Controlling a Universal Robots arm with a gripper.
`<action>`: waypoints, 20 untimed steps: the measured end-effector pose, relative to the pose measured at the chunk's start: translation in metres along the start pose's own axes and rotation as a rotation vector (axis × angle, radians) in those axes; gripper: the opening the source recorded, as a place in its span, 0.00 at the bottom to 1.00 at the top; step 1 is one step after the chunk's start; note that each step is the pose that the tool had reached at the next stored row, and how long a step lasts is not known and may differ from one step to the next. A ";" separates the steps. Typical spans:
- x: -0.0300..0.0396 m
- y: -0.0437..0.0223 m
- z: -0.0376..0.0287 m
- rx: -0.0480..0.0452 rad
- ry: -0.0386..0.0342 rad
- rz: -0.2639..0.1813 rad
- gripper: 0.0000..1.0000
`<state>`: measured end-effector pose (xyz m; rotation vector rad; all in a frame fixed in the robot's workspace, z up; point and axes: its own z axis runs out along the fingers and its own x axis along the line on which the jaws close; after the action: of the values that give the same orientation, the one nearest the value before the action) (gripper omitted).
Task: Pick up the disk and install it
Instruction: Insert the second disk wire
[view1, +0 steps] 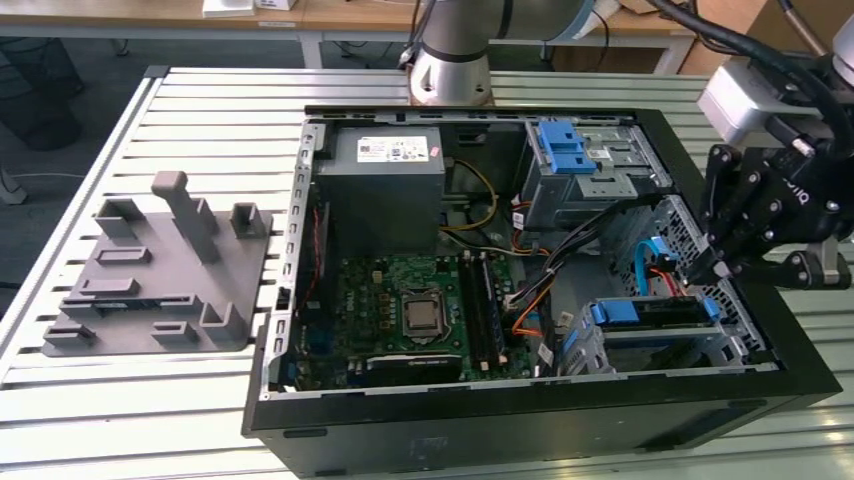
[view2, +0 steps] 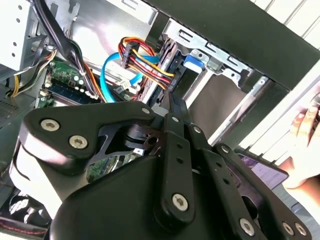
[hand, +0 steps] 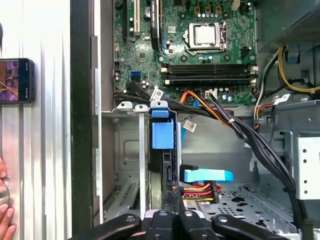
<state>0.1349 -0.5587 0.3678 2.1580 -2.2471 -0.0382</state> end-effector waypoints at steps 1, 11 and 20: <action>0.0000 0.0001 -0.0026 0.0000 0.0000 0.000 0.11; -0.0005 0.0090 -0.0130 0.0078 -0.0003 0.000 0.11; -0.0015 0.0178 -0.0206 0.0199 -0.0009 0.000 0.11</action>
<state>0.1179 -0.5564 0.3891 2.1682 -2.2576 -0.0168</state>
